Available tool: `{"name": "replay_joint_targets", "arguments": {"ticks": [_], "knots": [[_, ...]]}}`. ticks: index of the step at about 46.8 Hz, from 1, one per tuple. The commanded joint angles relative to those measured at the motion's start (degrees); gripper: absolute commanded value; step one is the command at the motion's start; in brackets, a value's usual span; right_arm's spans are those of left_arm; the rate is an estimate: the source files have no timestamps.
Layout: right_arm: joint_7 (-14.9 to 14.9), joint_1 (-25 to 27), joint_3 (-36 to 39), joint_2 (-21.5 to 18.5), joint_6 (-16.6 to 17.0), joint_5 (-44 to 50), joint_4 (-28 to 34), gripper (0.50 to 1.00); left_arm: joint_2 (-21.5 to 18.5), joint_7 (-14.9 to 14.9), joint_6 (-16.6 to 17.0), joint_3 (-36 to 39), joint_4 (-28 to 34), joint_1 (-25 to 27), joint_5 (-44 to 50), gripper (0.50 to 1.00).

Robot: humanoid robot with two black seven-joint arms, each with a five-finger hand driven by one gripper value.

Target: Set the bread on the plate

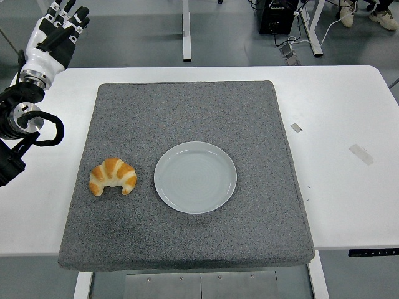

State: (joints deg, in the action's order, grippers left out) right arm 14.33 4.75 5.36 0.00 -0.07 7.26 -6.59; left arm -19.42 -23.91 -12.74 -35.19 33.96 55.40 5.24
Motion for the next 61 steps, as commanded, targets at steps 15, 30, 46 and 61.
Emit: {"name": "replay_joint_targets", "arguments": {"ticks": [15, 30, 46, 61], "knots": [[0.0, 0.0, 0.0, 0.0, 0.0, -0.1, 0.0, 1.0, -6.0, -2.3, -10.8, 0.1, -0.4, 2.5, -16.7, 0.972], [0.1, 0.0, 0.0, 0.0, 0.1, 0.0, 0.0, 1.0, -8.1, -6.9, -20.0, 4.9, 0.4, 3.8, -38.4, 0.968], [0.0, 0.0, 0.0, 0.0, 0.0, 0.0, 0.0, 1.0, -12.0, -11.1, -20.9, 17.0, 4.4, 3.9, -49.6, 0.96], [0.0, 0.0, 0.0, 0.0, 0.0, 0.0, 0.0, 1.0, -17.6, -11.1, -20.5, 22.3, 13.3, 4.4, -58.8, 0.951]]}}
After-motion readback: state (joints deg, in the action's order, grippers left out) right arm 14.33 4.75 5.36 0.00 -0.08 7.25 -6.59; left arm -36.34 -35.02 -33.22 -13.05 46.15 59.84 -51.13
